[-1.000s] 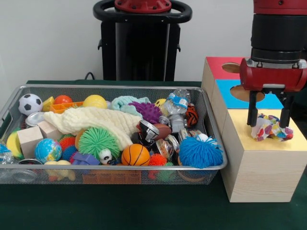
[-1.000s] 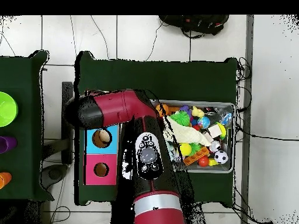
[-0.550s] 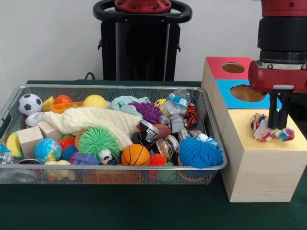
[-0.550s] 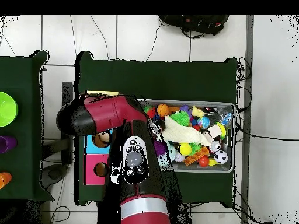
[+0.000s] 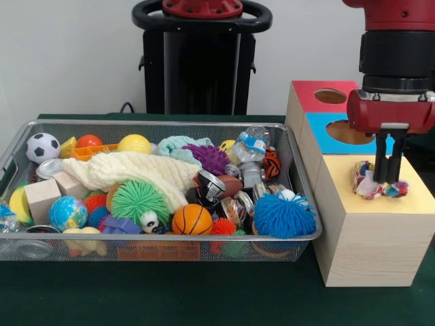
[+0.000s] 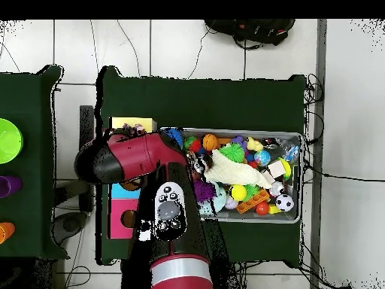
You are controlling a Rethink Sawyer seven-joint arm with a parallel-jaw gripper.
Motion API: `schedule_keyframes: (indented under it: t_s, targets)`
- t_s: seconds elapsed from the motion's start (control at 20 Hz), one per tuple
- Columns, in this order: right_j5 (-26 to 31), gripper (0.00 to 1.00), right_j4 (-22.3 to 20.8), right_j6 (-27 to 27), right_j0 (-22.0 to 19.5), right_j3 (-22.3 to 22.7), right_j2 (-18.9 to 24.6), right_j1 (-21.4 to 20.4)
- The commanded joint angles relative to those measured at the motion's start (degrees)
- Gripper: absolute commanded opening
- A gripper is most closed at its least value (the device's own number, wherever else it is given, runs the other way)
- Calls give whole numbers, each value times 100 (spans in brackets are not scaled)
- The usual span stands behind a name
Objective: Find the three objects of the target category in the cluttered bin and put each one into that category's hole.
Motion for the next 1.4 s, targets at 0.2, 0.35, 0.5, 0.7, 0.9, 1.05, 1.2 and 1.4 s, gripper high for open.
schedule_keyframes:
  t_s: [0.2, 0.35, 0.5, 0.7, 0.9, 1.05, 1.2, 1.4]
  targets:
    - [-122, 0, -341, 368, -63, 370, -196, 572]
    - [-175, 0, -446, 332, -5, 110, -349, 779]
    - [-141, 0, -470, 259, 30, -93, -420, 919]
    - [-2, 0, -456, 224, 111, -358, -506, 1069]
    - [-18, 0, -463, 115, 86, -538, -504, 1223]
    - [15, 0, -448, 54, 78, -619, -492, 1267]
    - [153, 0, -430, -42, 55, -694, -463, 1308]
    - [184, 0, -466, -27, 91, -939, -512, 1552]
